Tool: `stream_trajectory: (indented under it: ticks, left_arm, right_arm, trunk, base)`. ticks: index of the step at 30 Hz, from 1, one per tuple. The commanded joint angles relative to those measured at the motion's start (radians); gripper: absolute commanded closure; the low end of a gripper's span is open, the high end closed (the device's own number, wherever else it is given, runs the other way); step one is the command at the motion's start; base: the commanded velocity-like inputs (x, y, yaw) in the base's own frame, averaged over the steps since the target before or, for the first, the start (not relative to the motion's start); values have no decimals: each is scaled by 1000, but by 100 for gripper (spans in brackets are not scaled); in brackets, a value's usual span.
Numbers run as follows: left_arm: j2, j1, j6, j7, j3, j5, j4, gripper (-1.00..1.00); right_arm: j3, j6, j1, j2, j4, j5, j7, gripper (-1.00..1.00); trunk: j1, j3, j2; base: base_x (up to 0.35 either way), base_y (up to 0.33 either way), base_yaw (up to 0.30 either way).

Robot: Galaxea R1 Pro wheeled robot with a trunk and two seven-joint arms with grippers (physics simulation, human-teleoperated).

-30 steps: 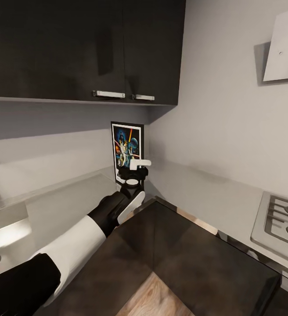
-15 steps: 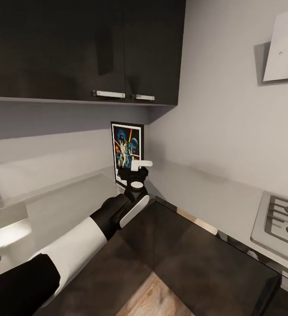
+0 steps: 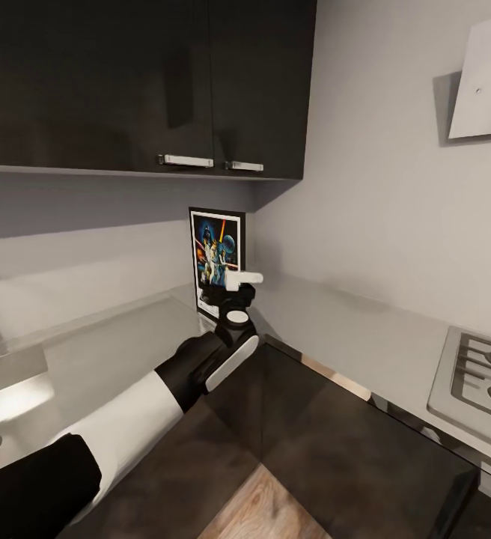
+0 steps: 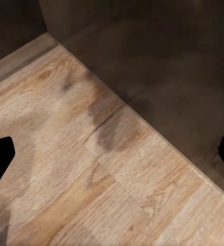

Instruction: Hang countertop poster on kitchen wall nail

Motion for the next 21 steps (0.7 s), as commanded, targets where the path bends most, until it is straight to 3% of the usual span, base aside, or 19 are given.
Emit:
stream_trajectory:
  ticks: [1, 5, 13, 21]
  left_arm:
    - [0, -1, 6, 7, -26, 3, -1, -100]
    - [0, -1, 5, 8, -58, 4, -2, -100]
    - [0, -1, 4, 9, -67, 5, -1, -100]
    - [0, -1, 4, 9, -68, 5, 0, -100]
  right_arm:
    - [1, -3, -1, 0, 1, 1, 0, -100]
    - [1, -3, -1, 0, 1, 1, 0, -100]
    - [3, -3, -1, 8, 2, 6, 1, -100]
    - [1, -3, -1, 30, 5, 105, 0, -100]
  trunk:
    - [0, -1, -1]
    - [0, -1, -1]
    - [0, -1, -1]
    - [0, -1, -1]
  base:
    - [0, 0, 0]
    - [0, 0, 0]
    - [0, 0, 0]
    - [0, 0, 0]
